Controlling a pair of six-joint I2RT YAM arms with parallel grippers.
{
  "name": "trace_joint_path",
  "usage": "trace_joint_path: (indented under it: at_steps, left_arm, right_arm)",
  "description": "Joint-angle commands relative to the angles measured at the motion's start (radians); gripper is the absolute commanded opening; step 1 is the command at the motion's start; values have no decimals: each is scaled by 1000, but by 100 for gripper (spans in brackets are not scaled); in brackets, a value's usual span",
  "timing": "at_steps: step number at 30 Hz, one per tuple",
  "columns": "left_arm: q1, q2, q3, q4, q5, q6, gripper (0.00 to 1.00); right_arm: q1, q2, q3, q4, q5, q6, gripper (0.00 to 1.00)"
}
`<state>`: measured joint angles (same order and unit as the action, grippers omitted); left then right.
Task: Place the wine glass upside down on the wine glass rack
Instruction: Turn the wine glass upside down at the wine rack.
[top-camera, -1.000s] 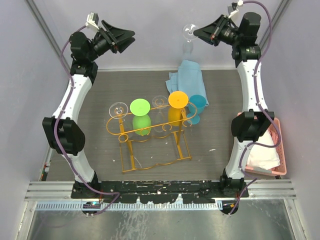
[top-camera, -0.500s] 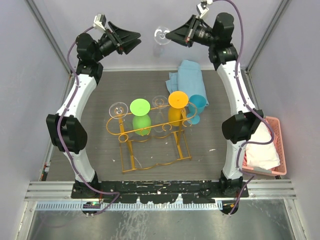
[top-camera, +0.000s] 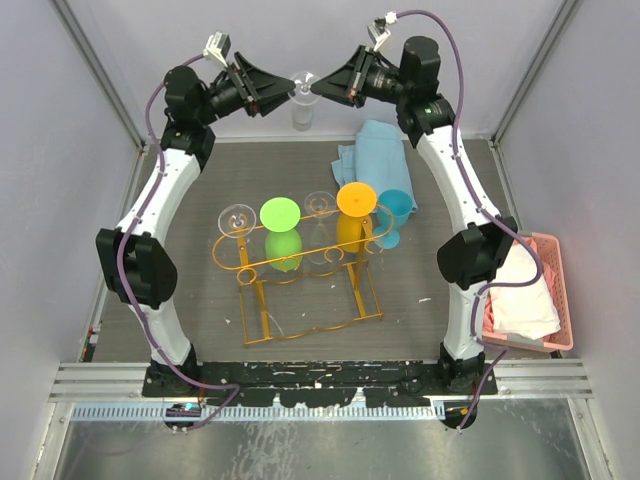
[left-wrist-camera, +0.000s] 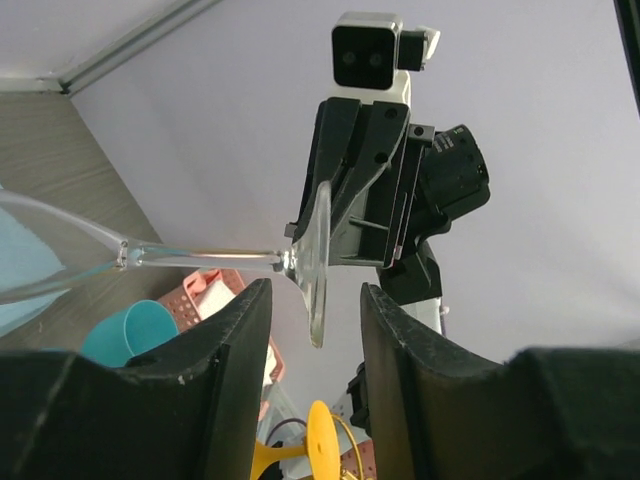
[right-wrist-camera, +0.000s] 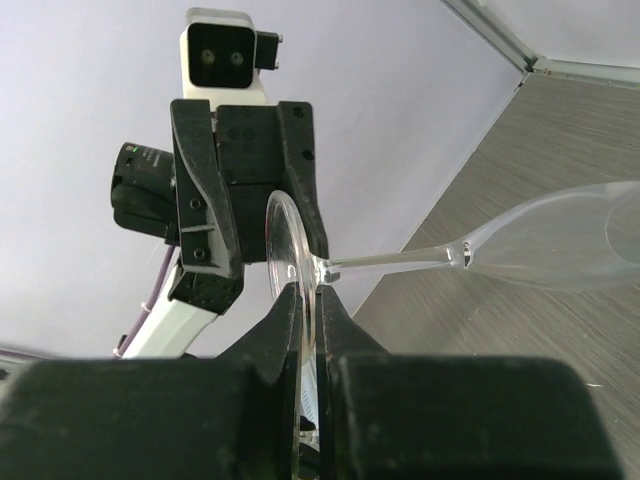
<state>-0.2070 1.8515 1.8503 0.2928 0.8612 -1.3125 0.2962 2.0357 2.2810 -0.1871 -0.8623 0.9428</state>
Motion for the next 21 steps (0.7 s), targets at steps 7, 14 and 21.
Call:
trace_joint_path:
  at_steps: [7, 14, 21]
  left_arm:
    - [-9, -70, 58, -50, 37, 77, 23]
    - [-17, -73, 77, -130, 28, 136, 20]
    - [-28, -67, 96, -173, 10, 167, 0]
  right_arm:
    - [3, -81, 53, -23, 71, -89, 1]
    - [6, -83, 59, -30, 83, -103, 1]
    - [18, -94, 61, -37, 95, -118, 1]
